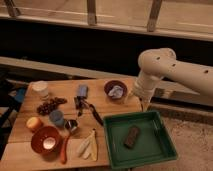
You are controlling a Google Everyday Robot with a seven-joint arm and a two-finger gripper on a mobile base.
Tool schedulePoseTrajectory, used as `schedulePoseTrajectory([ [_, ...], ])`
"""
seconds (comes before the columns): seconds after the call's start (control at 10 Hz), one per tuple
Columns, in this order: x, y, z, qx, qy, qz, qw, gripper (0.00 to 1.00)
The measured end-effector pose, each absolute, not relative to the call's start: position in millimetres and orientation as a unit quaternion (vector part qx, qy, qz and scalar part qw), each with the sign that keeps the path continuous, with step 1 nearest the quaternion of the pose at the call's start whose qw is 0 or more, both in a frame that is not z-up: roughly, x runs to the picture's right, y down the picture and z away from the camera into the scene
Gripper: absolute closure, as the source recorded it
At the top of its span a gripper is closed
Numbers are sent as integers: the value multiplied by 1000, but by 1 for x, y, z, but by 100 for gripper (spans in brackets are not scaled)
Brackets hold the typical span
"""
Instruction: Place brush in tray
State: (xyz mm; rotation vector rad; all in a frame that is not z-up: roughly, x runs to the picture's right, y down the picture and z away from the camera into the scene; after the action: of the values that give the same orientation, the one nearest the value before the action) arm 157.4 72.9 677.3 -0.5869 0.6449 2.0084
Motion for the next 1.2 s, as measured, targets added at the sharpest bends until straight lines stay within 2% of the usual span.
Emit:
schedulePoseTrajectory([
  [0.9, 158, 73, 677, -237, 262, 815, 460, 35],
  [1.2, 147, 59, 672, -206, 233, 805, 505, 35],
])
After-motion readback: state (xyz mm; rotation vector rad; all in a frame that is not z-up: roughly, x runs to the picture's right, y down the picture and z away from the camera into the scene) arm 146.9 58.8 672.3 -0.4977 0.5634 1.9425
